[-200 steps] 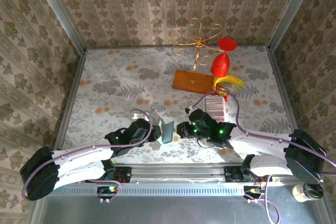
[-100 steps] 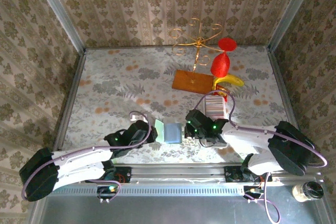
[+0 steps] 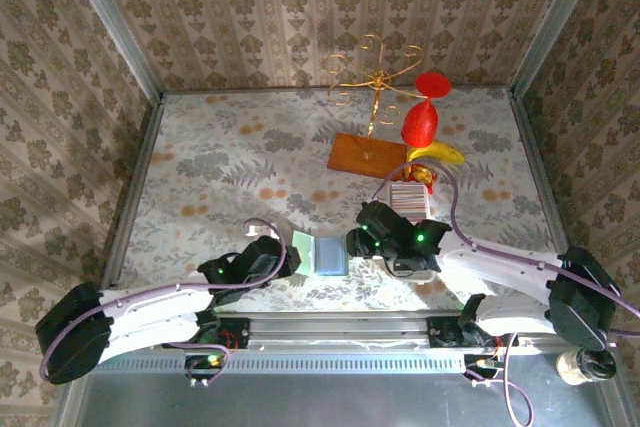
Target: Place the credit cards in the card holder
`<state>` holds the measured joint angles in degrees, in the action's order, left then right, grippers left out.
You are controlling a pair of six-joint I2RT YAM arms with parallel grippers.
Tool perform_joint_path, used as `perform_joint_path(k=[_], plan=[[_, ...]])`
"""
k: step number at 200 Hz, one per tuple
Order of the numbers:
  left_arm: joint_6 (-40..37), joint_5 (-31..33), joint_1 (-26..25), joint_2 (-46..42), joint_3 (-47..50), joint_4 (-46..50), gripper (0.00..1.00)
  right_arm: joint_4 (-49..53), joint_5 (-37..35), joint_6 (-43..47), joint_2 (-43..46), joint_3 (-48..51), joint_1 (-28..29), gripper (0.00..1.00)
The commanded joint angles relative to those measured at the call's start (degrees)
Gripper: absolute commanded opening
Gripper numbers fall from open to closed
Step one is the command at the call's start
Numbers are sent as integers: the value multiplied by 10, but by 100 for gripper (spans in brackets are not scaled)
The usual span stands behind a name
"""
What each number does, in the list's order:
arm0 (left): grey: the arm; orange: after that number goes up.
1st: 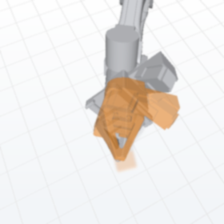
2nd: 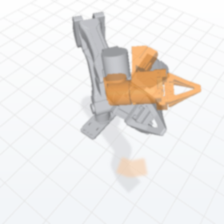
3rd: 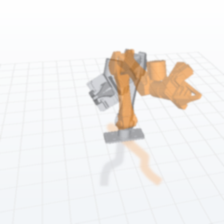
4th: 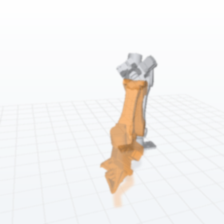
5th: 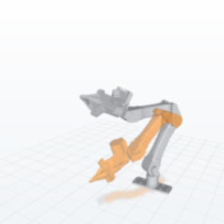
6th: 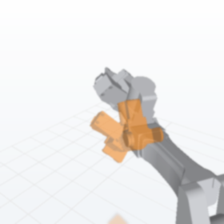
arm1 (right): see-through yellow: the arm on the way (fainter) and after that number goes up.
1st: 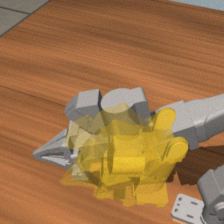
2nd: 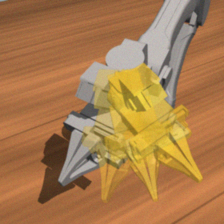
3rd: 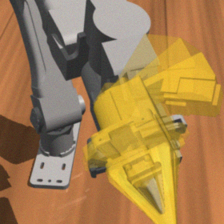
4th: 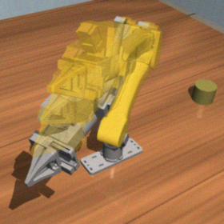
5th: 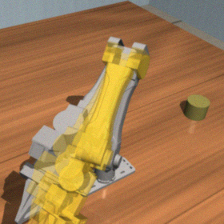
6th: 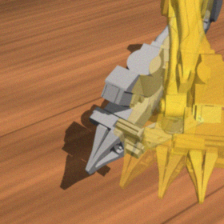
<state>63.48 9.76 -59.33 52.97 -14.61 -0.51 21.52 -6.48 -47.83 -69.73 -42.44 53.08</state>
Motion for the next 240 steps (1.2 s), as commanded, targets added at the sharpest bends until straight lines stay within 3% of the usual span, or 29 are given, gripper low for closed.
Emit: perform_joint_path(k=[1, 57, 117, 240], plan=[[4, 20, -5, -25, 9, 13, 25, 40, -14, 11, 12, -21, 15, 46], [-2, 21, -7, -54, 22, 13, 24, 3, 19, 15, -73, -68, 53, 46], [3, 22, -15, -40, 26, 17, 6, -13, 41, 7, -182, -103, 67, 48], [26, 39, -28, -38, 47, 3, 0, -28, 48, -13, -251, -103, 69, 48]])
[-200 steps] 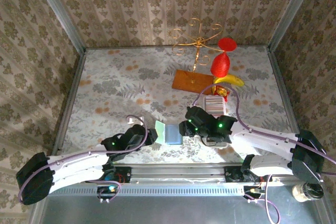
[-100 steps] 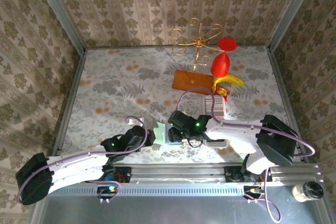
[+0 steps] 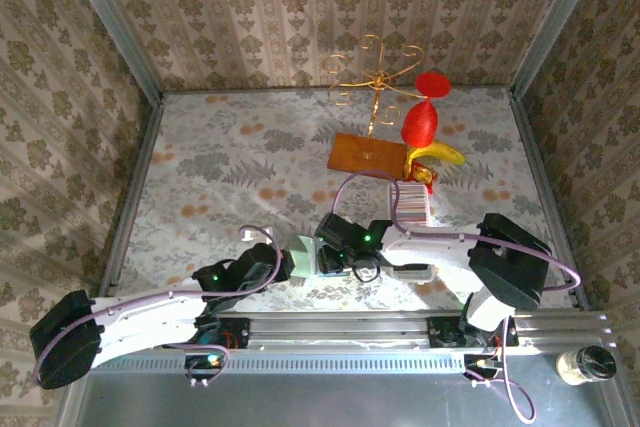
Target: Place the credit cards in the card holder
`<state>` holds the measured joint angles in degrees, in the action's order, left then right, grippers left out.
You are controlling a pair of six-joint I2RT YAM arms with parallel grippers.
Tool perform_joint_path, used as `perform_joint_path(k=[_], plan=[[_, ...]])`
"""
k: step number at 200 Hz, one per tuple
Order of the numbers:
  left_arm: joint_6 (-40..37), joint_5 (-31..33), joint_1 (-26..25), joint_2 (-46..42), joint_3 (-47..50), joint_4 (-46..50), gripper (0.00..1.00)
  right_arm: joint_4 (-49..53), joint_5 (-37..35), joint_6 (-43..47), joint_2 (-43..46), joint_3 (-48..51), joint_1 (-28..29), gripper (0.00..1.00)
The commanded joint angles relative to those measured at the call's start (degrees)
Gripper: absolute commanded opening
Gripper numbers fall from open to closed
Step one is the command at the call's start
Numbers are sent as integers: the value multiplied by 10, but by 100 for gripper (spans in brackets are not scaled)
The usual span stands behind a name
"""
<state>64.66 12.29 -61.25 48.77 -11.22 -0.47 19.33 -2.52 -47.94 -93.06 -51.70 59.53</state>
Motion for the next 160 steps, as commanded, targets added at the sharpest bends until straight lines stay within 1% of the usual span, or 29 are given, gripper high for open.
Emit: perform_joint_path(k=[1, 32, 87, 140, 160], plan=[[14, 14, -8, 4, 13, 3, 0, -6, 9, -12, -18, -10, 4, 48], [23, 15, -12, 9, 16, 2, 0, -12, 12, -19, -30, -8, 5, 50], [33, 13, -17, 42, 20, -19, 0, -99, 49, -51, -32, 9, 5, 55], [37, 12, -21, 62, 20, -34, 0, -130, 61, -68, -38, 7, 4, 56], [37, 13, -22, 61, 22, -36, 0, -172, 73, -85, -31, 21, 4, 56]])
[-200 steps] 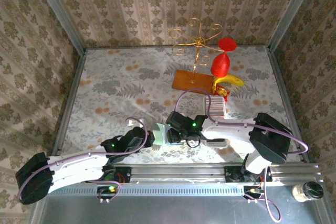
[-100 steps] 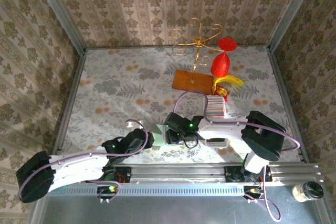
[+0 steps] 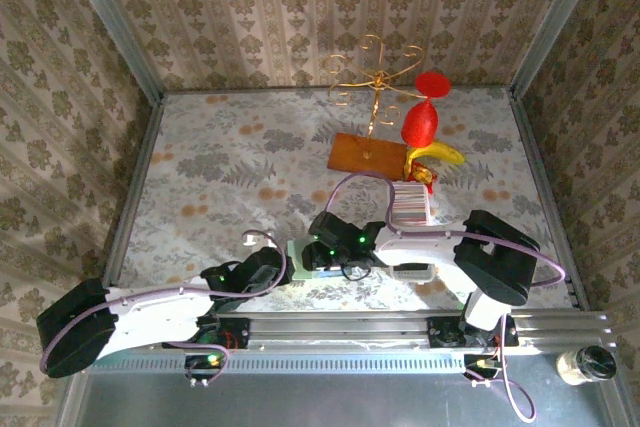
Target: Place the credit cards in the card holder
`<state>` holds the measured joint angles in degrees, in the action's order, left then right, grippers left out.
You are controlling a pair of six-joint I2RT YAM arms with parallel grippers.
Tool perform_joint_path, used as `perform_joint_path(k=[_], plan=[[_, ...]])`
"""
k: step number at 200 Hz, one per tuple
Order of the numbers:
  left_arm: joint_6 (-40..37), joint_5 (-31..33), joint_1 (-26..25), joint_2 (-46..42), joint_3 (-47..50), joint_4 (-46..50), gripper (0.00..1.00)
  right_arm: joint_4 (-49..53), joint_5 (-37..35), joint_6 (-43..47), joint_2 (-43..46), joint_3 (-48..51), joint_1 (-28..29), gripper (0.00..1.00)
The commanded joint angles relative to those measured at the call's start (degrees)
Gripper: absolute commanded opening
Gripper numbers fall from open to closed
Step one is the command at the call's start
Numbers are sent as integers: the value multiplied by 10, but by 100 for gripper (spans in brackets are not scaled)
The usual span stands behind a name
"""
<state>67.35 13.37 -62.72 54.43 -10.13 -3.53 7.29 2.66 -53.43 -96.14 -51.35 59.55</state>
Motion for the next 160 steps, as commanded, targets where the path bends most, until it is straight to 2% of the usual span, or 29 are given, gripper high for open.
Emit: perform_joint_path(k=[1, 73, 116, 160], plan=[[10, 3, -8, 4, 11, -5, 0, -54, 21, -32, 1, 18, 4, 56], [11, 1, -7, 5, 18, -14, 0, -194, 64, -105, -4, 59, -1, 55], [14, 1, -8, 25, 20, -28, 0, -204, 58, -121, -7, 61, -4, 54], [16, 1, -7, 54, 21, -46, 0, -332, 82, -154, -3, 88, -4, 54]])
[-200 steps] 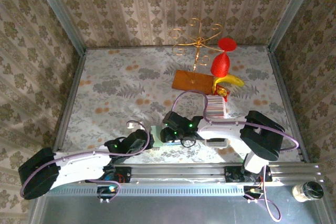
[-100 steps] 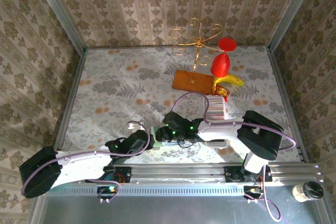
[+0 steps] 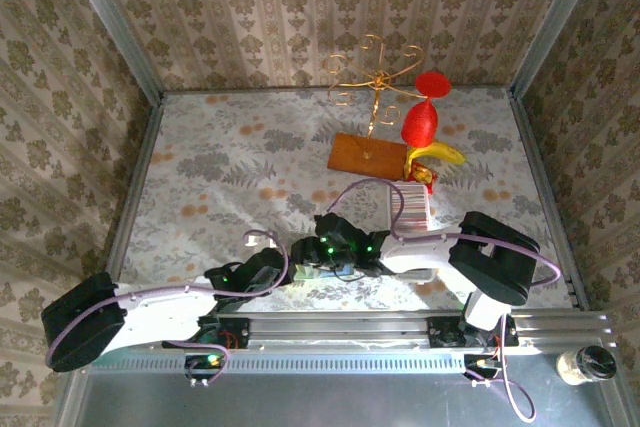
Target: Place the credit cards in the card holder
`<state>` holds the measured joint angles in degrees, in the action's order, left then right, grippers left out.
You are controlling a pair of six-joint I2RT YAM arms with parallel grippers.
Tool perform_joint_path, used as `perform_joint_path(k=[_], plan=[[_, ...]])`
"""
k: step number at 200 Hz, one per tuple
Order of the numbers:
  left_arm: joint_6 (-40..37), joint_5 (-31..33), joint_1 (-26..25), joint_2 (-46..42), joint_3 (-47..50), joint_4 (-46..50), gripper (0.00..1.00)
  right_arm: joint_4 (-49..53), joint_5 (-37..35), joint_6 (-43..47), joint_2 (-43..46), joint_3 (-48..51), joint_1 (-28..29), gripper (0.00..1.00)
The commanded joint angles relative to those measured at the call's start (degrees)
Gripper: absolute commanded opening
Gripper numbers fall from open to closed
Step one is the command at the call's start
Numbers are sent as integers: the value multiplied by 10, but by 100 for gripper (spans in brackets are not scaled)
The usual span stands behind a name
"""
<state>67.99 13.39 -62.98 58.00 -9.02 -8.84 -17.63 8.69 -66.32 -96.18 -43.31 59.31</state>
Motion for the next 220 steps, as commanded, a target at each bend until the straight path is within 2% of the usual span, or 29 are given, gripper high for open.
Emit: perform_joint_path(k=[1, 101, 136, 171, 190, 199, 220], plan=[[10, 1, -5, 18, 10, 6, 0, -83, 22, -26, -1, 8, -2, 54], [23, 12, -5, 13, 20, 13, 0, -120, 40, -35, 70, -3, -13, 56], [25, 15, -5, 6, 23, 16, 0, -31, 11, -1, 110, -18, -14, 56], [25, 15, -5, 1, 24, 18, 1, 93, -50, 50, 157, -20, -16, 54], [19, 16, -7, -10, 24, 20, 8, 146, -63, 70, 160, -14, -25, 47], [18, 21, -8, -21, 24, 25, 14, 168, -65, 77, 160, -13, -29, 41], [18, 32, -12, -43, 26, 42, 18, 190, -66, 85, 145, -8, -36, 23]])
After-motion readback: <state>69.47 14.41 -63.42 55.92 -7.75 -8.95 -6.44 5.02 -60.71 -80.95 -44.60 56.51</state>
